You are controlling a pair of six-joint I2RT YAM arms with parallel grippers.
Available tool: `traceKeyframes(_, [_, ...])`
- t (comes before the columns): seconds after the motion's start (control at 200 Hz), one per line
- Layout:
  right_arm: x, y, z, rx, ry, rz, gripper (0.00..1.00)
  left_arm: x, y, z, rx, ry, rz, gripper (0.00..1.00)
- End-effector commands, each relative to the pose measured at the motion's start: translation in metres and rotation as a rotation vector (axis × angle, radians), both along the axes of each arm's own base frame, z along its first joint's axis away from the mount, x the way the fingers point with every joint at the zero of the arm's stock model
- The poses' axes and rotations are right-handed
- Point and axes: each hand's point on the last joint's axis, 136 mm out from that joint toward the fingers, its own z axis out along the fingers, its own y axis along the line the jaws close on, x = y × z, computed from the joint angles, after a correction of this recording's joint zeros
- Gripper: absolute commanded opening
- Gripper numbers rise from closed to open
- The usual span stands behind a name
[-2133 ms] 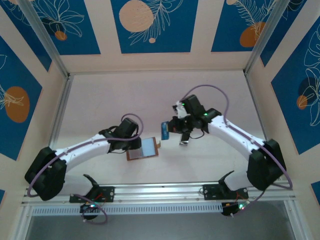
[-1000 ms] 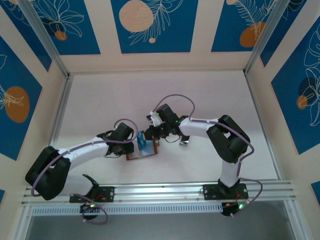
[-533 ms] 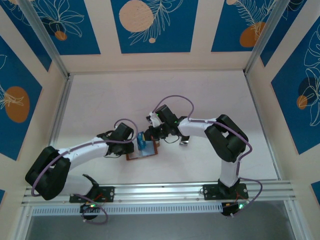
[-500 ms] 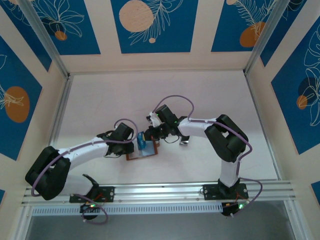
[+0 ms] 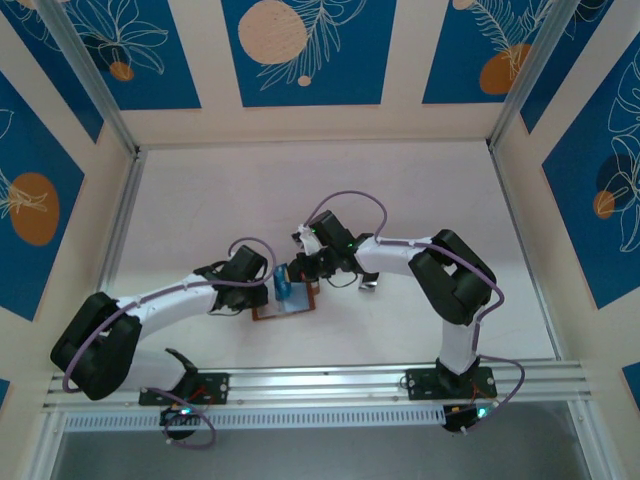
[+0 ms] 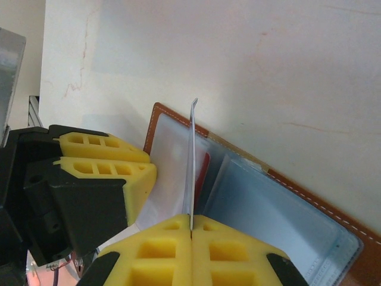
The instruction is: Put the credit cards into the card holder
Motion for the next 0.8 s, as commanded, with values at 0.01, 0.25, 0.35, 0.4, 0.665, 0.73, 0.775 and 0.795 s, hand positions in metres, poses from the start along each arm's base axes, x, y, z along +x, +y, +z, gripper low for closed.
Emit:
traceKeyframes(0.01, [-0.005, -0.008, -0.011, -0.039, 0.011, -0.008, 0.0, -0.011, 0.016, -0.017, 0.063, 0.059, 0.028, 0.18])
traceKeyframes(0.25, [-0.013, -0.009, -0.02, -0.056, 0.03, -0.006, 0.0, -0.011, 0.016, -0.017, 0.063, 0.06, 0.031, 0.18])
traceKeyframes(0.35, [-0.015, -0.013, -0.023, -0.06, 0.039, -0.023, 0.0, -0.01, 0.016, -0.017, 0.062, 0.06, 0.033, 0.18])
traceKeyframes(0.4, [-0.016, -0.014, -0.023, -0.059, 0.046, -0.027, 0.0, -0.01, 0.016, -0.018, 0.062, 0.061, 0.034, 0.18])
traceKeyframes(0.665, [-0.021, -0.023, -0.03, -0.082, 0.079, -0.048, 0.0, -0.011, 0.015, -0.021, 0.063, 0.068, 0.034, 0.18])
traceKeyframes(0.73, [-0.023, -0.023, -0.03, -0.084, 0.08, -0.047, 0.0, -0.011, 0.015, -0.022, 0.063, 0.069, 0.035, 0.18])
traceKeyframes(0.775, [-0.025, -0.023, -0.03, -0.084, 0.082, -0.045, 0.0, -0.011, 0.016, -0.022, 0.064, 0.069, 0.035, 0.18])
traceKeyframes(0.795, [-0.025, -0.024, -0.031, -0.085, 0.086, -0.047, 0.0, -0.011, 0.015, -0.022, 0.062, 0.068, 0.035, 0.18])
